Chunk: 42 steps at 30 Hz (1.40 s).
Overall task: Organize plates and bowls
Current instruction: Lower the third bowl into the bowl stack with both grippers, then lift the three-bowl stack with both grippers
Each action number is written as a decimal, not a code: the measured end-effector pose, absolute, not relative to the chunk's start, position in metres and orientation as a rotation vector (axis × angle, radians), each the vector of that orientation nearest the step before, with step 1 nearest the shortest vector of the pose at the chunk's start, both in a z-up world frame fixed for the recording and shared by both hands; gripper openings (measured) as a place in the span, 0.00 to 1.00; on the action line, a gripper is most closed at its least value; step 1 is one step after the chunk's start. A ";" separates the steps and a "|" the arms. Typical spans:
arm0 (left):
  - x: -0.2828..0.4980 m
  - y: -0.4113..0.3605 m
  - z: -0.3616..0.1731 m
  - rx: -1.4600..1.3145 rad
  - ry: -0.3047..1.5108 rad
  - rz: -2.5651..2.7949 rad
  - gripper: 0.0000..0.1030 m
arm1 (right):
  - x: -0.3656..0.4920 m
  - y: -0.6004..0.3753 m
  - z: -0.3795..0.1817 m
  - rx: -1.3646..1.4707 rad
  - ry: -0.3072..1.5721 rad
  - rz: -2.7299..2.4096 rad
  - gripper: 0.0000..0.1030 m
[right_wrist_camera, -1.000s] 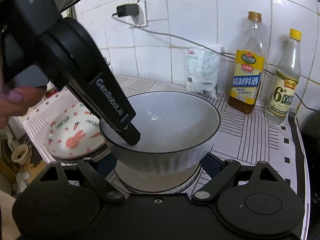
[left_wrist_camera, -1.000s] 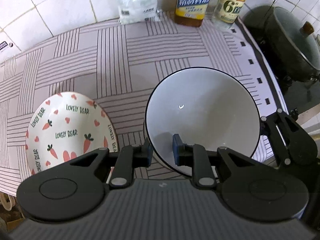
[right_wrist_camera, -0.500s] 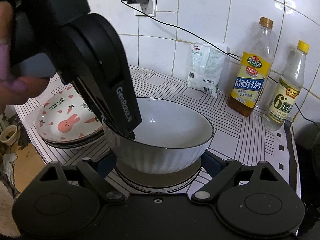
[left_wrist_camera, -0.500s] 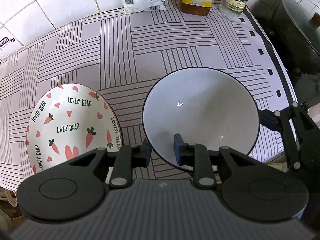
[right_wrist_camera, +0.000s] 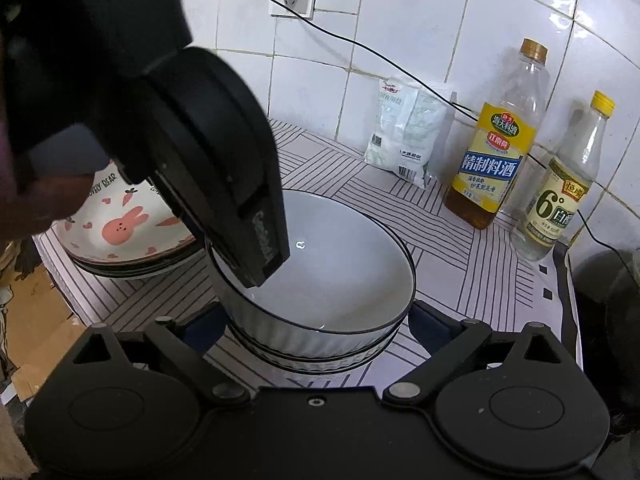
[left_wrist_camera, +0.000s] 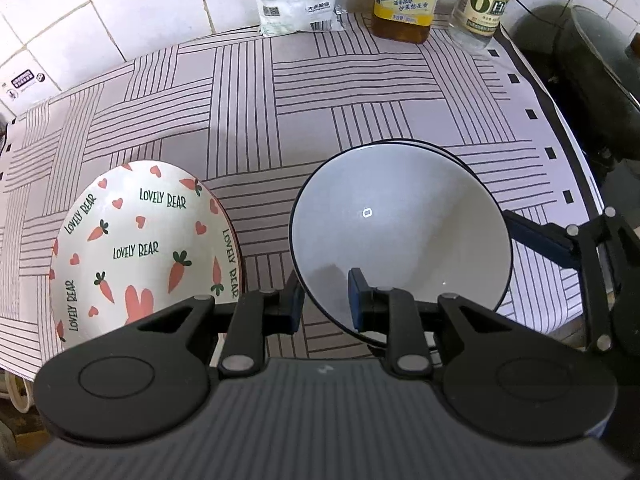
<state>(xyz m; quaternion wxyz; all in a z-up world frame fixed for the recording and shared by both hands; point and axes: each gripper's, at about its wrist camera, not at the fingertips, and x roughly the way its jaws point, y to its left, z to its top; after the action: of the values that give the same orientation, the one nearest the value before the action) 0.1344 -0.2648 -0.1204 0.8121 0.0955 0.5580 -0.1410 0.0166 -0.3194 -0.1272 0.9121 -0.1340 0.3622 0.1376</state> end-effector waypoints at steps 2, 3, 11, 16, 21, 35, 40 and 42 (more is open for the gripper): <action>0.133 -0.262 -0.119 0.181 1.192 -0.302 0.23 | 0.015 -0.319 -0.128 -0.278 0.740 0.280 0.96; 0.132 -0.260 -0.117 0.166 1.191 -0.307 0.25 | 0.013 -0.319 -0.127 -0.279 0.738 0.277 0.96; 0.121 -0.223 -0.107 -0.085 1.150 -0.339 0.40 | -0.012 -0.339 -0.129 -0.172 0.691 0.300 0.96; 0.116 -0.204 -0.115 -0.241 1.123 -0.366 0.52 | -0.017 -0.361 -0.152 -0.046 0.709 0.294 0.96; 0.112 -0.198 -0.126 -0.309 1.135 -0.389 0.62 | -0.010 -0.370 -0.175 0.008 0.735 0.284 0.96; 0.132 -0.215 -0.167 -0.354 1.176 -0.395 0.63 | 0.018 -0.352 -0.204 -0.066 0.671 0.329 0.97; 0.141 -0.217 -0.174 -0.368 1.176 -0.382 0.63 | 0.032 -0.344 -0.210 -0.113 0.650 0.360 0.98; 0.143 -0.218 -0.174 -0.371 1.181 -0.374 0.62 | 0.037 -0.341 -0.210 -0.119 0.649 0.374 0.98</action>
<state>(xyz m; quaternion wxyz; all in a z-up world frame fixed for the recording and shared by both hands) 0.1431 -0.2178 -0.1741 0.7982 -0.1727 0.5502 -0.1741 0.0374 -0.3409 -0.2099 0.9290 -0.0579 0.3166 0.1826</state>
